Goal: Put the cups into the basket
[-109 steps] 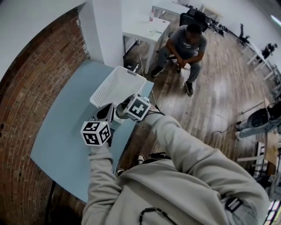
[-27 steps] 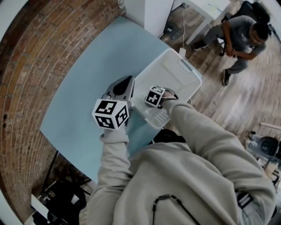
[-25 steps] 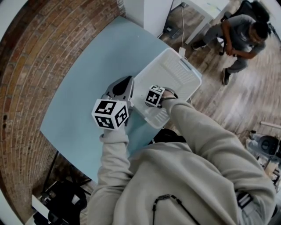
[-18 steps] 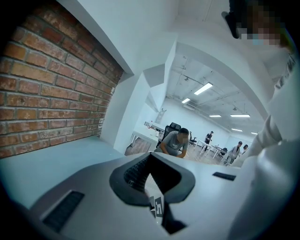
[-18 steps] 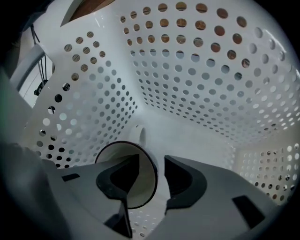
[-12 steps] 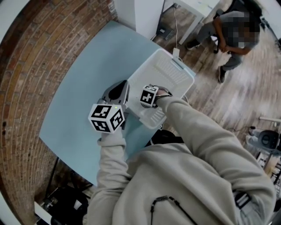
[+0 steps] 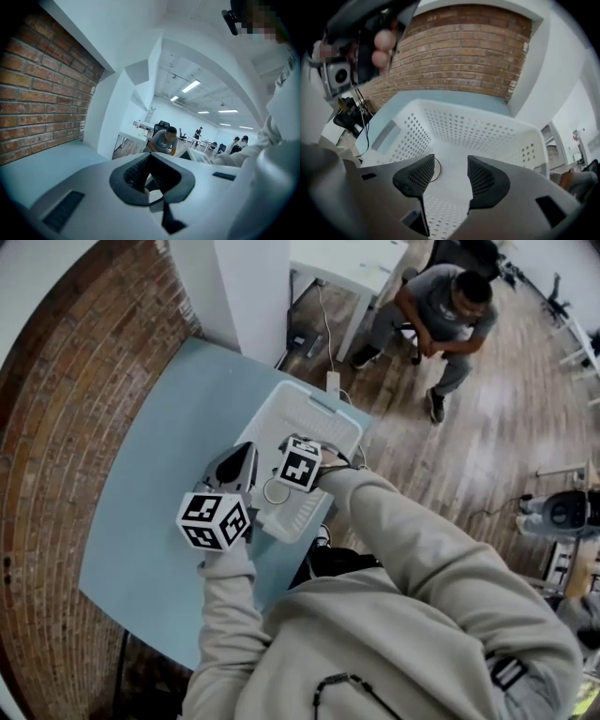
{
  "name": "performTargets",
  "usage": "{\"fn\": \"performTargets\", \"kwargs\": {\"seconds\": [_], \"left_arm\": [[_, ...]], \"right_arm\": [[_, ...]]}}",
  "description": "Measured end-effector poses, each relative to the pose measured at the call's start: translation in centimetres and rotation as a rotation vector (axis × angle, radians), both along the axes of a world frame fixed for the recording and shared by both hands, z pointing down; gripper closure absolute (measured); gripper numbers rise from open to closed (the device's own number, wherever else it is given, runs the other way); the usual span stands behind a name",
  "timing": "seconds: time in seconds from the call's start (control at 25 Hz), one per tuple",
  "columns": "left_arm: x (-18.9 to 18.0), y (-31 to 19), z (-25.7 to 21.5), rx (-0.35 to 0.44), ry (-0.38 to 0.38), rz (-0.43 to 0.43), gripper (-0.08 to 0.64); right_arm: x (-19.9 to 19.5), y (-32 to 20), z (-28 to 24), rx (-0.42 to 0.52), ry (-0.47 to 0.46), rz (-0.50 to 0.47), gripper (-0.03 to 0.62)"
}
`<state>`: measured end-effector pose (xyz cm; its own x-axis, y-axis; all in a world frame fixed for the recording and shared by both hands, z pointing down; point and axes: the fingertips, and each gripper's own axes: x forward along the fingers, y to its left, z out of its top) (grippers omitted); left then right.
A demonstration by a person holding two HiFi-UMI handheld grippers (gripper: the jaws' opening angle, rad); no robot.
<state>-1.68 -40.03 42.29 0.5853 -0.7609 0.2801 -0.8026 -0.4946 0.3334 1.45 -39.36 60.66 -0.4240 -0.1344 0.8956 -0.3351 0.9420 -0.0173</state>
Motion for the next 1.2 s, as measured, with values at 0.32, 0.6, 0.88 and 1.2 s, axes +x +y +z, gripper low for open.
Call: {"fn": "performTargets", "kwargs": {"seconds": [0.32,0.6,0.88,1.2], "left_arm": [[8.3,-0.3,-3.2,0.056,0.031,0.123,0.565],[18.3,0.0,-6.6,0.122,0.045,0.280,0.565],[26.0,1.8,-10.2,0.201,0.031,0.401,0.565],[30.0,2.2,-13.1,0.277,-0.007,0.414,0.566]], "right_arm": [[8.0,-1.9,-10.4,0.111,-0.238,0.233,0.368],[17.8,-1.9,-15.7,0.219,-0.318,0.415,0.370],[25.5,-0.7,-21.6,0.377,-0.441,0.601,0.464],[32.3,1.4,-27.6,0.527,-0.697,0.821,0.581]]}}
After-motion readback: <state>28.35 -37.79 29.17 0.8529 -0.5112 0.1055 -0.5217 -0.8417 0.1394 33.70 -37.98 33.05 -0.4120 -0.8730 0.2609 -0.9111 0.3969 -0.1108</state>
